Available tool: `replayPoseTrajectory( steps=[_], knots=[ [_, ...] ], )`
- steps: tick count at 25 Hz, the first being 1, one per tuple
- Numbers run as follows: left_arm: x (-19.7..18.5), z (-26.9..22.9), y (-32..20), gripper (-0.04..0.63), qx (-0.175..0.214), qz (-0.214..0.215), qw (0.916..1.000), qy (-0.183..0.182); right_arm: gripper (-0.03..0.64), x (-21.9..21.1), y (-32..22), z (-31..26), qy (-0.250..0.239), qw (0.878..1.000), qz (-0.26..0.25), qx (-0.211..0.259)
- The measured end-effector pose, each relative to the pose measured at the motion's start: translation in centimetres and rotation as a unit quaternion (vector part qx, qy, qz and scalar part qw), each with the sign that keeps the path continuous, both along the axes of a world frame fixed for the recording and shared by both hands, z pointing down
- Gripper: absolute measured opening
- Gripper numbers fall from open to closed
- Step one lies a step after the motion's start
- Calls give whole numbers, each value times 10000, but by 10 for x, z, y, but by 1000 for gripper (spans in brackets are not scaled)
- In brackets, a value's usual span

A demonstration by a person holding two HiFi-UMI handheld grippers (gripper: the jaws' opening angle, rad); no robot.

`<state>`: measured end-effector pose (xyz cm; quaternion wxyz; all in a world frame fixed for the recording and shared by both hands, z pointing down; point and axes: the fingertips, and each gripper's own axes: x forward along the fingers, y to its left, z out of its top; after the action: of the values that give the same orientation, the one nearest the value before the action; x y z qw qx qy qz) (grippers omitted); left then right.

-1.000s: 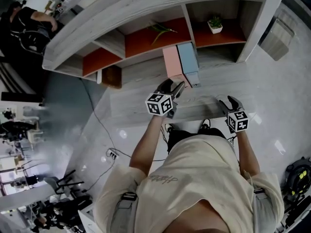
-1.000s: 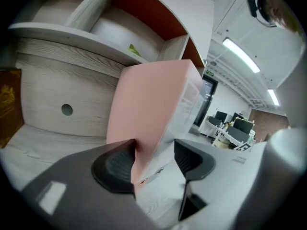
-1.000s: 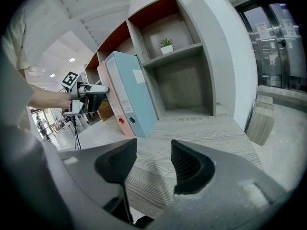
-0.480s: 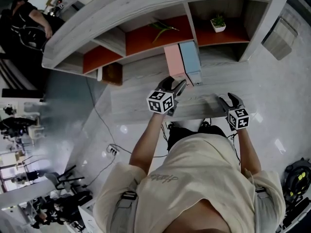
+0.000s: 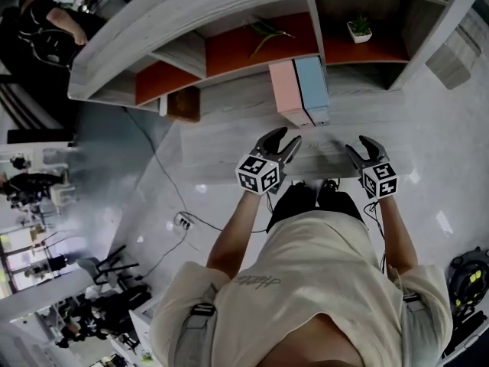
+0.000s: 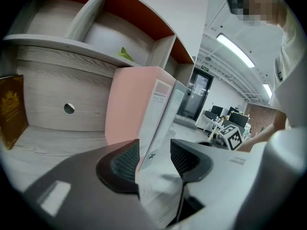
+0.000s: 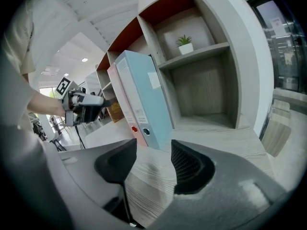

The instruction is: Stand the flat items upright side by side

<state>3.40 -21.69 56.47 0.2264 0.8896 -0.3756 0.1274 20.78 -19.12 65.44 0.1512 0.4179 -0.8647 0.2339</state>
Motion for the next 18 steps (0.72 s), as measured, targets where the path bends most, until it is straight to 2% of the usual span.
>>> replayPoseTrajectory(
  steps=[4, 7, 8, 10, 11, 14, 18],
  knots=[
    [0, -1, 22, 169, -156, 182, 9996, 179, 224, -15, -6, -25, 4, 9997, 17, 252],
    [-9, -19, 25, 72, 59, -80, 9998, 186, 200, -27, -3, -57, 315, 9974, -101, 634],
    [-13, -26, 25, 12, 123, -202, 9995, 207, 188, -29, -3, -70, 474, 9951, -135, 857],
    [-21, -38, 22, 11, 229, -324, 9988, 289, 106, -34, -5, -95, 659, 9900, -183, 1237],
    [-25, -44, 22, 11, 281, -347, 9986, 297, 86, -36, -6, -105, 679, 9884, -199, 1342],
    [-41, -56, 17, 11, 420, -484, 9979, 31, 13, -40, -12, -136, 685, 9840, -109, 1643],
    [-60, -71, 4, 11, 454, -684, 9963, -240, 2, -37, -22, -181, 439, 9764, 329, 2090]
  ],
)
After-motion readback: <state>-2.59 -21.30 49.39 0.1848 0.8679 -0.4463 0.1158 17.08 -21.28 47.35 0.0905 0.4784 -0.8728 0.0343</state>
